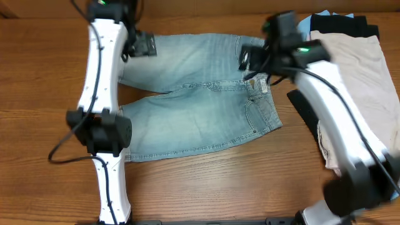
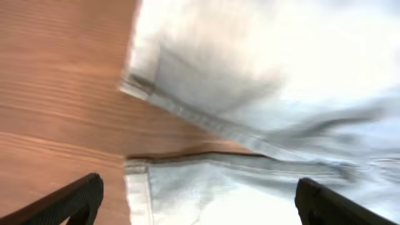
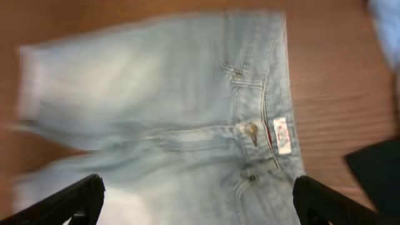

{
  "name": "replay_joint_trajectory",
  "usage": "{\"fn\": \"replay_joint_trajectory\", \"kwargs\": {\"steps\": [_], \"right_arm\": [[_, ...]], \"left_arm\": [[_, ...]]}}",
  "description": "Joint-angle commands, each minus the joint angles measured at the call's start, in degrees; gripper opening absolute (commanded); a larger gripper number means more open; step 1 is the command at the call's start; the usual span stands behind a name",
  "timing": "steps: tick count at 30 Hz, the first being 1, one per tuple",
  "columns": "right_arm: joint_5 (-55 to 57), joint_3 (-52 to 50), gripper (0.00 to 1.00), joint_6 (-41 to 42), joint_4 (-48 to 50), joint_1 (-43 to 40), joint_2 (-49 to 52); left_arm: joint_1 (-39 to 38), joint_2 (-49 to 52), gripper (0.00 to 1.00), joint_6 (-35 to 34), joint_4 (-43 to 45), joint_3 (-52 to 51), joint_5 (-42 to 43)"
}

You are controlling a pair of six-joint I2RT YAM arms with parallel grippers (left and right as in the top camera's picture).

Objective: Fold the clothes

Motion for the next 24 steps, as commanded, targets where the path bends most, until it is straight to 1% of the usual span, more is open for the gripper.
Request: {"fn": "replay_joint_trajectory", "kwargs": {"steps": [1, 3, 5, 6, 8, 10, 12, 13, 15, 17, 18, 20, 22, 23, 24], "right_arm": [[-1.8, 3.3, 1.00, 0.4, -3.6, -0.2, -11.0], [-2.9, 3.3, 1.00, -0.1, -5.7, -0.2, -14.6], [-2.9, 3.3, 1.00, -2.8, -9.5, -0.2, -17.6], [-2.9, 3.3, 1.00, -4.2, -11.7, -0.2, -18.7], [-0.3, 3.3, 1.00, -3.8, -16.1, -0.2, -20.2], [3.7, 3.3, 1.00, 0.0, -21.1, -0.2, -20.6], [8.7, 2.5, 1.00, 6.3, -25.1, -0.2, -20.4], [10.5, 1.8, 1.00, 8.7, -25.9, -0.2, -20.4], [15.8, -1.7, 1.00, 16.4, -26.7, -0.2, -20.3], [20.0, -5.7, 1.00, 22.8, -26.1, -0.2, -20.3], [21.6, -8.2, 1.00, 25.5, -25.1, -0.2, -20.3], [22.0, -13.1, 1.00, 26.6, -21.8, -0.2, -20.2], [22.0, -18.2, 1.00, 26.9, -17.1, -0.2, -20.1], [22.0, -19.7, 1.00, 27.6, -15.7, -0.2, -20.1], [21.4, -23.0, 1.00, 28.3, -12.5, -0.2, -20.0]], "left_arm": [[-0.8, -6.1, 1.00, 0.7, -2.2, 10.7, 10.0], [-1.1, -10.0, 1.00, 0.5, -2.2, 10.4, 11.1], [-1.8, -14.2, 1.00, 0.3, -2.2, 8.7, 11.3], [-2.4, -16.3, 1.00, 0.4, -2.2, 7.3, 10.9], [-4.1, -21.3, 1.00, 0.3, -2.2, 2.2, 9.4], [-5.9, -26.8, 1.00, -1.2, -2.2, -5.2, 7.1], [-8.6, -33.9, 1.00, -7.9, -2.2, -16.3, 2.9], [-9.9, -37.2, 1.00, -12.2, -2.2, -22.0, -0.3], [-12.2, -43.5, 1.00, -23.0, -2.2, -33.7, -8.1], [-14.2, -50.7, 1.00, -39.8, -2.2, -48.4, -15.7], [-14.3, -53.0, 1.00, -46.1, -2.2, -53.4, -17.1], [-14.1, -59.6, 1.00, -66.0, -2.0, -68.1, -18.7], [-13.8, -63.7, 1.00, -78.7, -0.6, -78.2, -18.6], [-13.8, -64.7, 1.00, -81.5, 0.4, -81.3, -18.6], [-13.8, -66.8, 1.00, -86.3, 3.6, -88.2, -18.4]]}}
